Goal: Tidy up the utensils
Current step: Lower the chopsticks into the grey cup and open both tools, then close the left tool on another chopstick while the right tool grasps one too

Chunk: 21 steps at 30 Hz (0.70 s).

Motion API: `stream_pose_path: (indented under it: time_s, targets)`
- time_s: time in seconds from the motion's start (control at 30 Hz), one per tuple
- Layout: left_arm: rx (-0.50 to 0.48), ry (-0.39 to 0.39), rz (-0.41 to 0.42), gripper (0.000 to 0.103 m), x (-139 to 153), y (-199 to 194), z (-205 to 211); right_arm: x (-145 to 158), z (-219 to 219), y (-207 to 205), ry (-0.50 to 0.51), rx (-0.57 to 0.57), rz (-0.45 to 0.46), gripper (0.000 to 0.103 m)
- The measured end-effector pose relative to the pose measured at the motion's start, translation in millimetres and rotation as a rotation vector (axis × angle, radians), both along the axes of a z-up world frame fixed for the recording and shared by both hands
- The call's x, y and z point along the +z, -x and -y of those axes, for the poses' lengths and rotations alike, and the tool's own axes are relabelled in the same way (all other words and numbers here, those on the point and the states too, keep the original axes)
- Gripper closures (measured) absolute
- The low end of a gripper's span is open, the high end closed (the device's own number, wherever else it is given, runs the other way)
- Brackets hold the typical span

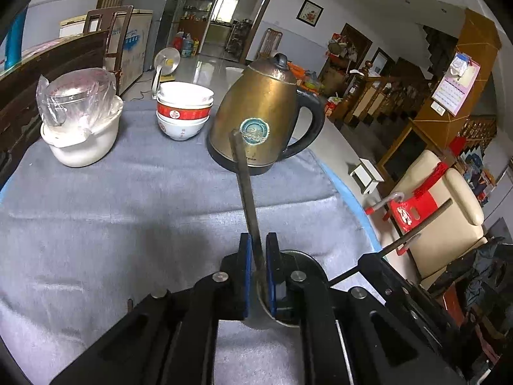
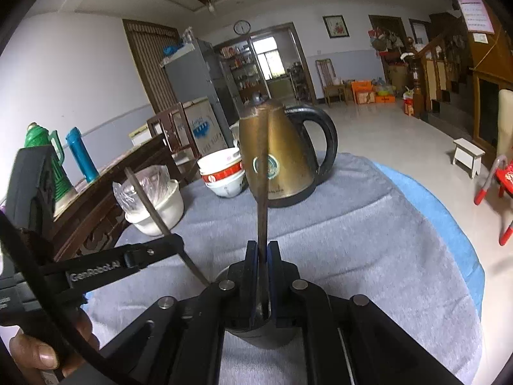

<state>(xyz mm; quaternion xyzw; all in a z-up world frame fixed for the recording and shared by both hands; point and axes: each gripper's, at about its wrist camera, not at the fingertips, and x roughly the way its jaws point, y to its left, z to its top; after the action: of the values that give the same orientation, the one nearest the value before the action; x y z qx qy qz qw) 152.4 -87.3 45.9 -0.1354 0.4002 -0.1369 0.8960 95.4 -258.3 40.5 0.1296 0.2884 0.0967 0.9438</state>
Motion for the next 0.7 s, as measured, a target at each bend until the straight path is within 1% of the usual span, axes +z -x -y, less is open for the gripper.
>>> stream_pose_path:
  time_s: [0.03, 0.07, 0.1, 0.2, 0.23, 0.3, 0.33, 0.37, 0.4, 0.5, 0.6, 0.7]
  targets:
    - [0.003, 0.006, -0.007, 0.076, 2, 2, -2, 0, -1, -1, 0.006, -0.003, -0.007, 0.095]
    - [0.011, 0.015, -0.005, 0.06, 5, 5, -6, 0, -1, -1, 0.014, -0.007, -0.012, 0.095]
    - [0.024, 0.018, 0.007, 0.052, 8, 9, -10, 1, -1, -1, 0.027, -0.014, -0.015, 0.093]
    - [0.05, 0.025, 0.04, 0.051, 19, 20, -22, 10, 1, 6, 0.044, -0.048, -0.002, 0.085]
    - [0.053, 0.032, 0.042, 0.051, 22, 23, -26, 13, 3, 9, 0.042, -0.058, 0.003, 0.075]
    - [0.071, 0.043, 0.073, 0.049, 29, 38, -40, 21, 7, 19, 0.039, -0.09, 0.017, 0.051]
    - [0.079, 0.039, 0.087, 0.046, 31, 43, -46, 26, 9, 27, 0.038, -0.107, 0.039, 0.033]
    - [0.095, 0.03, 0.108, 0.04, 33, 53, -56, 29, 10, 33, 0.039, -0.117, 0.059, 0.032]
    - [0.111, 0.025, 0.118, 0.036, 33, 59, -63, 34, 11, 43, 0.045, -0.131, 0.082, 0.032]
    - [0.165, 0.009, 0.119, 0.036, 20, 86, -93, 36, 15, 68, 0.042, -0.147, 0.097, 0.032]
    - [0.218, -0.023, 0.071, 0.036, -6, 105, -121, 27, 16, 90, 0.017, -0.152, 0.083, 0.032]
    - [0.257, -0.057, 0.0, 0.036, -35, 121, -139, 6, 7, 108, -0.008, -0.122, 0.022, 0.032]
